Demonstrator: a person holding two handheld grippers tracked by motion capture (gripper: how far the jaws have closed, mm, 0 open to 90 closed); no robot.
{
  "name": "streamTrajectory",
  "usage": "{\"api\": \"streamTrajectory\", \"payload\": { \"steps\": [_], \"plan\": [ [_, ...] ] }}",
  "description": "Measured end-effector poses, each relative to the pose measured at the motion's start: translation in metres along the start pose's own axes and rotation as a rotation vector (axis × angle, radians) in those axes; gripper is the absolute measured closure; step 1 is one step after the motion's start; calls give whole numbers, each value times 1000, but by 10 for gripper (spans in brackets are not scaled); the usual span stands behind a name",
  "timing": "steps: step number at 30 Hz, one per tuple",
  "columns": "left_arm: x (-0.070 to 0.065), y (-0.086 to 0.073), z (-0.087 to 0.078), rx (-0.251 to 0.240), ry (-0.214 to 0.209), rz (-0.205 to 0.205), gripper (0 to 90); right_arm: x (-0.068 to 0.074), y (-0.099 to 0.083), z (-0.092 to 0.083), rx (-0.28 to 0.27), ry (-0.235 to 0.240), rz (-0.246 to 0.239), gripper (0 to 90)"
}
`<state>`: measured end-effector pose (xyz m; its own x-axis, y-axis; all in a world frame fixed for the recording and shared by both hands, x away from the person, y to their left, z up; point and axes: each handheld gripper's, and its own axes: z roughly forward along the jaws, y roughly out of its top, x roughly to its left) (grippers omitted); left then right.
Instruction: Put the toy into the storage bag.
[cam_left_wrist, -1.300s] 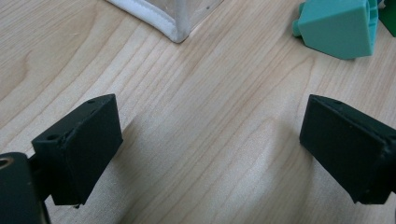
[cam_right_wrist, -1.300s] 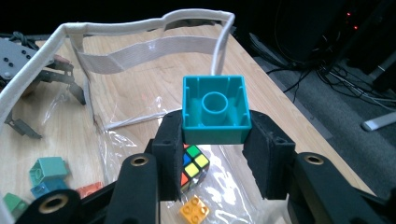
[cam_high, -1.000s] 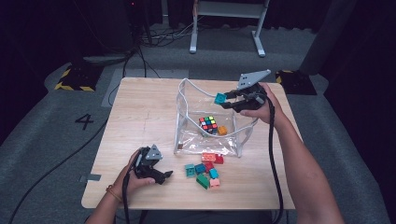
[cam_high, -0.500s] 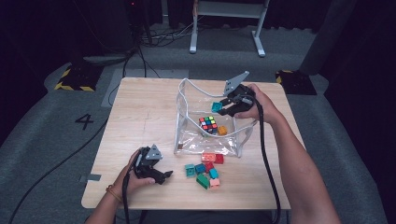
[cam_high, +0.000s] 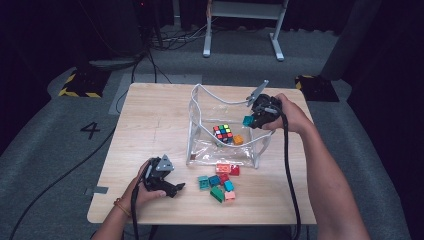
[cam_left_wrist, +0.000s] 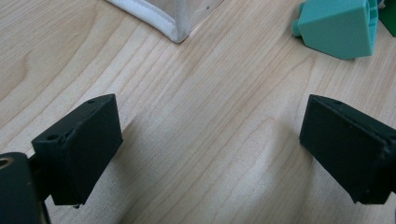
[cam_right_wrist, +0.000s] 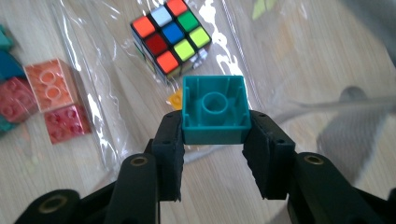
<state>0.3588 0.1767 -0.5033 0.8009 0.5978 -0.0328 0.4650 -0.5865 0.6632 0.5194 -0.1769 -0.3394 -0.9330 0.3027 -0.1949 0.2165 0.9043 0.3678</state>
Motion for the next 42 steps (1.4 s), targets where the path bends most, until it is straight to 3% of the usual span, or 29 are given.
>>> {"api": "streamTrajectory", "payload": {
  "steps": [6,8,12,13,15,16,17,20,21,22,24,27,28,32,36,38,42],
  "plan": [
    [0,0,0,0,0,0,58,-2,-9,-7,-27,-7,25,595],
    [0,0,0,-1,0,0,58,-2,-11,-8,-72,-11,50,588],
    [0,0,0,-2,-1,-1,58,0,-13,-10,-117,-15,49,535],
    [0,0,0,-3,0,0,58,2,-15,-12,-157,-17,55,513],
    [0,0,0,-1,-1,0,58,2,-15,-12,-166,-23,61,513],
    [0,0,0,-1,-1,0,58,5,-18,-17,-187,-35,89,502],
    [0,0,0,-1,-1,0,57,4,-19,-17,-209,-44,77,496],
    [0,0,0,0,0,0,57,13,-23,-29,-282,-72,135,488],
    [0,0,0,0,0,0,58,13,-23,-29,-282,-72,135,488],
    [0,0,0,0,0,0,58,17,-28,-35,-358,-63,150,480],
    [0,0,0,0,0,0,58,22,-33,-41,-410,-69,159,469],
    [0,0,0,-1,-1,0,58,25,-37,-45,-438,-80,168,450],
    [0,0,0,-1,-1,0,58,30,-44,-50,-477,-89,173,423],
    [0,0,0,-1,0,0,58,39,-55,-57,-534,-93,188,411],
    [0,0,0,-1,-1,0,58,48,-65,-62,-570,-103,214,405],
    [0,0,0,-1,-1,0,58,55,-78,-65,-617,-95,233,408],
    [0,0,0,-1,-1,0,58,65,-92,-68,-644,-112,238,411]
  ]
}}
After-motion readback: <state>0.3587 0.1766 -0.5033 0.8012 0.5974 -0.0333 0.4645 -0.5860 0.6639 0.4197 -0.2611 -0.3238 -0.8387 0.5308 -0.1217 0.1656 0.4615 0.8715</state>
